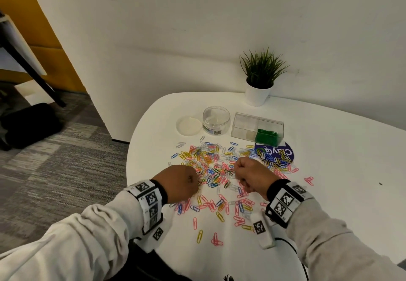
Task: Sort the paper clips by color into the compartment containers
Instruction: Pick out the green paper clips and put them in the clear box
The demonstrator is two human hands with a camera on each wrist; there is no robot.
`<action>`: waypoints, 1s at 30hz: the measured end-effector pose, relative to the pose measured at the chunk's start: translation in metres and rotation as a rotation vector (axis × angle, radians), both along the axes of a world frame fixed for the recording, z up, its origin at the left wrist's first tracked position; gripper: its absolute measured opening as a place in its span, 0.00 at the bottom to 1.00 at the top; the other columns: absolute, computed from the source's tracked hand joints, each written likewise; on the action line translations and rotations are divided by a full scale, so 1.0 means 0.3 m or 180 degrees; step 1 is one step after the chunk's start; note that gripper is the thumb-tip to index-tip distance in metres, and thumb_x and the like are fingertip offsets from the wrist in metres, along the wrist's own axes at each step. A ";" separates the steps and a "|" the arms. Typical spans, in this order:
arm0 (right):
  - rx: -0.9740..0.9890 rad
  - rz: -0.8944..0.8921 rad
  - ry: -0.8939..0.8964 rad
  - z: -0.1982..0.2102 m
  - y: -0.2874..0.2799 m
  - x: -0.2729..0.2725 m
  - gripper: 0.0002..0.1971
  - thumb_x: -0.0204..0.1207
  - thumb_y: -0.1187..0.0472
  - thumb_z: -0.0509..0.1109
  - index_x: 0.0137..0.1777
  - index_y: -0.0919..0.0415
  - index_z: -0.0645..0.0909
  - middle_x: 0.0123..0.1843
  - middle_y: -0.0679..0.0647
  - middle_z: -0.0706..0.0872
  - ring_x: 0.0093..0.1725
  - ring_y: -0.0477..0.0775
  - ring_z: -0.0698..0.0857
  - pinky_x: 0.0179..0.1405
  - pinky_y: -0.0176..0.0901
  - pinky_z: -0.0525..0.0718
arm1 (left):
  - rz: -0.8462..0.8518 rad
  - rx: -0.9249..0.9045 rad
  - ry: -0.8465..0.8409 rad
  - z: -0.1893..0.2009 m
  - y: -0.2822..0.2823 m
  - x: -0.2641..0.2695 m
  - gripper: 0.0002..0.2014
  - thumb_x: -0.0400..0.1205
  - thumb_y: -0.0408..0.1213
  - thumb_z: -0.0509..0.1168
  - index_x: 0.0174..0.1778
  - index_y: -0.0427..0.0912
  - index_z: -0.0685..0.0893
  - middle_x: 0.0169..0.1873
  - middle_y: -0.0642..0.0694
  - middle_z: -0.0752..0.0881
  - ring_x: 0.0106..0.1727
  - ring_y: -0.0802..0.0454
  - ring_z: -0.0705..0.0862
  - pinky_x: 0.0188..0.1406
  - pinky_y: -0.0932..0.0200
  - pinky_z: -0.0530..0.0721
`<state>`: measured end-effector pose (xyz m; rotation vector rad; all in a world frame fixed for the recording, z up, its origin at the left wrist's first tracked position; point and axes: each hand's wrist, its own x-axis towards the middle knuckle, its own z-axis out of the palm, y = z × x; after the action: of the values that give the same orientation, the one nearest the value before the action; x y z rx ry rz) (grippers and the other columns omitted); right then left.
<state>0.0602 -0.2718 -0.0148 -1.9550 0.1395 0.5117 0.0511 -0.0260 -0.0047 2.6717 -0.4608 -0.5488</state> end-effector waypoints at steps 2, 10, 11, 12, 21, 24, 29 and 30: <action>-0.1083 0.0529 -0.0344 -0.011 0.021 0.004 0.09 0.78 0.59 0.72 0.40 0.56 0.74 0.37 0.51 0.80 0.32 0.49 0.76 0.32 0.42 0.76 | 0.0361 -0.0449 0.0374 0.017 0.012 0.023 0.12 0.84 0.40 0.59 0.39 0.37 0.79 0.34 0.48 0.80 0.33 0.56 0.75 0.33 0.61 0.74; -0.2111 0.0784 -0.0560 -0.039 0.069 -0.003 0.11 0.73 0.51 0.76 0.45 0.53 0.77 0.47 0.50 0.83 0.46 0.51 0.81 0.49 0.47 0.82 | 0.1842 -0.2189 0.1440 0.016 0.082 0.058 0.17 0.87 0.41 0.60 0.32 0.46 0.67 0.24 0.47 0.64 0.22 0.51 0.60 0.24 0.61 0.58; -0.2057 0.0813 -0.0542 -0.040 0.067 -0.002 0.10 0.73 0.53 0.76 0.42 0.53 0.77 0.45 0.49 0.83 0.44 0.49 0.81 0.46 0.45 0.81 | 0.1897 -0.2311 0.1431 0.016 0.092 0.061 0.16 0.87 0.43 0.62 0.34 0.45 0.69 0.24 0.47 0.68 0.22 0.52 0.66 0.22 0.61 0.63; -0.1951 0.0846 -0.0504 -0.039 0.062 0.000 0.10 0.73 0.55 0.76 0.39 0.53 0.76 0.42 0.48 0.83 0.41 0.48 0.80 0.41 0.42 0.80 | 0.1930 -0.2447 0.1435 0.014 0.103 0.064 0.14 0.88 0.42 0.63 0.37 0.43 0.72 0.25 0.46 0.72 0.23 0.52 0.73 0.21 0.62 0.69; 0.1263 -0.0824 0.0513 0.002 -0.018 0.023 0.10 0.75 0.76 0.56 0.45 0.62 0.71 0.39 0.63 0.83 0.27 0.53 0.75 0.21 0.42 0.70 | 0.1253 -0.0603 0.0664 0.011 0.218 0.123 0.10 0.84 0.40 0.66 0.50 0.38 0.89 0.40 0.46 0.83 0.36 0.50 0.79 0.33 0.58 0.78; 0.1318 -0.0761 0.0498 0.006 -0.005 0.038 0.09 0.73 0.75 0.57 0.44 0.61 0.72 0.33 0.57 0.76 0.27 0.50 0.71 0.22 0.41 0.67 | 0.0538 0.0575 -0.0073 -0.002 0.229 0.112 0.12 0.81 0.53 0.68 0.49 0.50 0.88 0.49 0.53 0.86 0.51 0.54 0.82 0.50 0.58 0.79; 0.0146 -0.0351 0.0064 0.020 0.017 0.075 0.08 0.80 0.67 0.64 0.40 0.60 0.74 0.30 0.52 0.72 0.27 0.49 0.66 0.24 0.41 0.63 | 0.0307 0.0583 -0.0220 -0.024 0.194 0.083 0.11 0.80 0.58 0.68 0.52 0.58 0.87 0.52 0.58 0.85 0.54 0.56 0.82 0.56 0.58 0.80; -0.0059 -0.0257 -0.0020 0.023 0.014 0.082 0.07 0.80 0.66 0.65 0.40 0.60 0.76 0.30 0.52 0.73 0.27 0.50 0.66 0.25 0.41 0.64 | 0.0248 0.0705 -0.0244 -0.024 0.184 0.081 0.11 0.81 0.56 0.67 0.54 0.57 0.86 0.53 0.56 0.85 0.55 0.54 0.82 0.56 0.57 0.80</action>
<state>0.0849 -0.2675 -0.0078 -1.9602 0.2189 0.4526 0.0753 0.0292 -0.0120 2.9166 -0.3323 -0.5021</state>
